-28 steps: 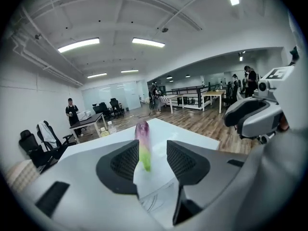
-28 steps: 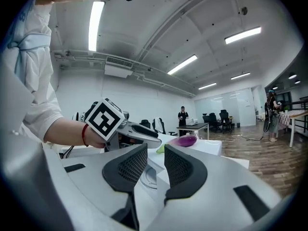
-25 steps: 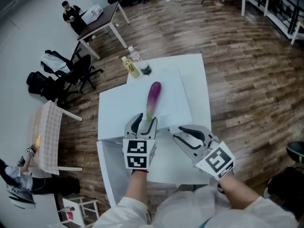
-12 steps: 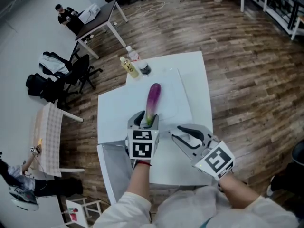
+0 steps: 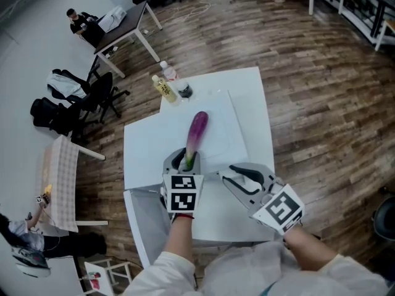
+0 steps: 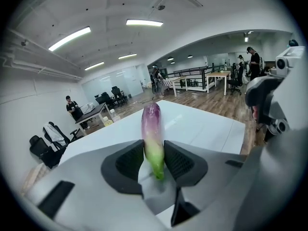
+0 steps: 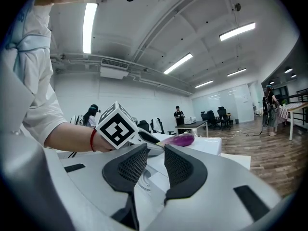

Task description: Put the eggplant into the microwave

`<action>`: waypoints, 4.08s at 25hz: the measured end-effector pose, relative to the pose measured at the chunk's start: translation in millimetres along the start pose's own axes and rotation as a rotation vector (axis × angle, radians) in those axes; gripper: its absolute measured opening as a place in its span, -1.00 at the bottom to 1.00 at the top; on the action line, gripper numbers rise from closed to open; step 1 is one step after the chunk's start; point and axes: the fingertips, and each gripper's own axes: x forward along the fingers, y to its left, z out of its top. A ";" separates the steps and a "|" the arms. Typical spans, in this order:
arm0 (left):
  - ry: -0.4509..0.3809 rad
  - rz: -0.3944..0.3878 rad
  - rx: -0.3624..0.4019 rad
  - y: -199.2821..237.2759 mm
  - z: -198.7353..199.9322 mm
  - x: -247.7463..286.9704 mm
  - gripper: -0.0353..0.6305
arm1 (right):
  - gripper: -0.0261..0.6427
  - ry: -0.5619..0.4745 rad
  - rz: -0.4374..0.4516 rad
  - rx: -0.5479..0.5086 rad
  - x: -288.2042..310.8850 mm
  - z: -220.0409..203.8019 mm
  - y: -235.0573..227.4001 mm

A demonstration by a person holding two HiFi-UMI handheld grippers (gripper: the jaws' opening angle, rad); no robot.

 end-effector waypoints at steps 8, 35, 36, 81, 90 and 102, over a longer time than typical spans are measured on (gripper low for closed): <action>-0.106 -0.011 -0.072 -6.0 -5.3 -30.6 -0.52 | -0.59 0.010 0.023 -0.011 3.2 -2.8 6.2; -0.263 0.034 -0.281 -14.0 -55.1 -119.7 -0.53 | -0.59 0.047 0.125 -0.049 12.2 -14.5 68.3; -0.266 0.035 -0.287 -15.1 -58.1 -123.4 -0.53 | -0.59 0.048 0.128 -0.051 12.3 -16.0 70.7; -0.206 -0.064 -0.218 -40.7 -171.8 -111.6 -0.53 | -0.59 -0.027 0.074 -0.029 6.2 -73.9 81.2; -0.167 -0.080 -0.195 -22.9 -185.4 -68.9 -0.53 | -0.59 -0.034 0.045 -0.021 12.7 -80.0 79.1; -0.152 -0.110 -0.132 -9.8 -193.5 -23.1 -0.53 | -0.59 -0.034 0.003 -0.025 16.3 -83.9 71.3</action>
